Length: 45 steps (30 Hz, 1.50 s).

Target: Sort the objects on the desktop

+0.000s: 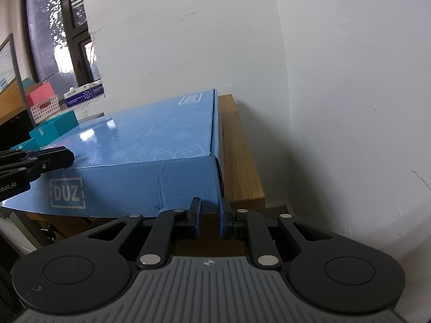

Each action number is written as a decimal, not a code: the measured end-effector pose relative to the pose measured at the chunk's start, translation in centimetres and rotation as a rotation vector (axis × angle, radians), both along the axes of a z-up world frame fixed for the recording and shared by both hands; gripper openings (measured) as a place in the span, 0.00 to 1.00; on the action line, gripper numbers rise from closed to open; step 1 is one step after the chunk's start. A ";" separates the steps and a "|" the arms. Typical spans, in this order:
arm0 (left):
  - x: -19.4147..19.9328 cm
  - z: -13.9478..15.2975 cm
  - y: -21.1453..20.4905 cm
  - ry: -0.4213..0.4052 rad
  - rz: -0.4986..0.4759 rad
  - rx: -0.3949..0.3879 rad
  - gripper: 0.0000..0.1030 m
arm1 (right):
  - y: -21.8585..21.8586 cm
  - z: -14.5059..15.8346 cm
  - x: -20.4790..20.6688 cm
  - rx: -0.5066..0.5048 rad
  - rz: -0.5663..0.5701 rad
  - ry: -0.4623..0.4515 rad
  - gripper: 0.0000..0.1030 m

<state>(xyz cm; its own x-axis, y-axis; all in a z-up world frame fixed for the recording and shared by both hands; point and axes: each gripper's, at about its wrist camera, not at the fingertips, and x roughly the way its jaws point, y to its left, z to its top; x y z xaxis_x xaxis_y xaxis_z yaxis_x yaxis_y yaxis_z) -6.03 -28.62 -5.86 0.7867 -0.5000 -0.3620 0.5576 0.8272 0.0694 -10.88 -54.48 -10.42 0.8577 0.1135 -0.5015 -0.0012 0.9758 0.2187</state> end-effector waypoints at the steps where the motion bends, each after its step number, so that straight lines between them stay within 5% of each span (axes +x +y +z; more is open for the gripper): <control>1: 0.0 -0.1 0.0 -0.002 0.000 -0.005 0.15 | 0.0 0.0 0.2 -0.007 0.003 -0.004 0.16; 8: -0.1 -0.4 0.5 -0.011 -0.005 -0.040 0.15 | -0.2 0.2 0.5 -0.060 0.048 -0.065 0.20; 10: 0.1 -0.5 0.8 -0.007 -0.013 -0.055 0.15 | -1.4 0.6 0.3 -0.029 0.072 -0.087 0.39; 12: 0.2 -0.6 1.2 -0.003 -0.023 -0.073 0.15 | -2.6 1.0 0.8 -0.015 0.094 -0.082 0.46; 22: 0.0 -0.7 1.8 -0.018 -0.021 -0.088 0.15 | -2.5 1.9 2.1 -0.069 0.139 -0.018 0.45; 31: -7.2 0.2 5.7 -0.054 0.054 -0.047 0.15 | -1.7 2.9 2.0 -0.125 0.129 0.011 0.44; 39: -8.4 -1.2 11.3 0.069 0.204 -0.067 0.14 | -0.9 3.4 2.1 -0.175 0.124 0.037 0.44; 45: -8.1 -1.5 12.5 0.070 0.212 -0.132 0.14 | -0.1 3.8 2.3 -0.226 0.121 0.065 0.44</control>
